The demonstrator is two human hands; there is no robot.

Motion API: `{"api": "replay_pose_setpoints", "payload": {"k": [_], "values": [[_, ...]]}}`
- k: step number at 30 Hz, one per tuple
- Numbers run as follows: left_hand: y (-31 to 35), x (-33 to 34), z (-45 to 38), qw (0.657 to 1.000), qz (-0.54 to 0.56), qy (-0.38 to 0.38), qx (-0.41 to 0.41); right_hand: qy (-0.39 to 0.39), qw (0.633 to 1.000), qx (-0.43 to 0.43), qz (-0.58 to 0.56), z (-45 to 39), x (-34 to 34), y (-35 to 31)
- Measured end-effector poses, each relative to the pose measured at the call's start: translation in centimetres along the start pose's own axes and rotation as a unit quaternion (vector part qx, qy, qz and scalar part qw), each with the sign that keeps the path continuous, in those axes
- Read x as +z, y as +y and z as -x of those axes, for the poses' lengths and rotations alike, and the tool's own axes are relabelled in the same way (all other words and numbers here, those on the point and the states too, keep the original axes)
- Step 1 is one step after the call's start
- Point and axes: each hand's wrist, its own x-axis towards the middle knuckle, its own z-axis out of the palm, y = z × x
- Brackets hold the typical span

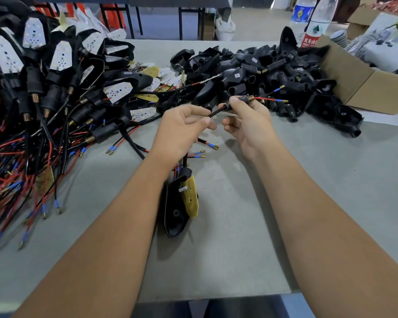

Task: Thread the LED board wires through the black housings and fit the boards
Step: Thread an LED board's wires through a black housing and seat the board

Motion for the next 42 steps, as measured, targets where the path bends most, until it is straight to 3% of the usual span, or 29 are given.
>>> {"api": "replay_pose_setpoints", "payload": {"k": [5, 13, 17, 23, 28, 35, 38, 42], "values": [[-0.3, 0.0, 0.0, 1.000, 0.002, 0.000, 0.004, -0.001, 0.999, -0.010, 0.034, 0.0, 0.0, 0.1], [0.0, -0.4, 0.0, 0.998, 0.054, 0.004, -0.024, -0.054, 0.998, 0.007, -0.018, -0.1, -0.1, 0.1], [0.1, -0.4, 0.0, 0.998, 0.065, 0.006, -0.019, -0.031, 0.999, 0.024, 0.003, -0.2, 0.2, 0.2], [-0.4, 0.1, -0.2, 1.000, 0.017, 0.014, 0.001, -0.095, 0.992, -0.005, 0.087, 0.2, 0.7, 0.6], [0.2, -0.1, -0.4, 0.999, 0.002, -0.008, -0.036, -0.075, 0.996, -0.015, 0.043, 0.1, 0.8, 0.6], [0.5, -0.7, -0.1, 0.992, -0.031, -0.088, -0.086, 0.041, 0.996, -0.004, -0.084, -0.4, 0.3, 0.2], [0.4, -0.5, -0.3, 0.993, -0.052, -0.087, -0.063, 0.037, 0.999, -0.002, -0.013, -0.3, 0.5, 0.4], [0.4, -0.2, -0.2, 0.991, -0.078, -0.102, -0.041, -0.031, 0.989, -0.026, 0.140, 0.4, 1.4, 0.9]]}}
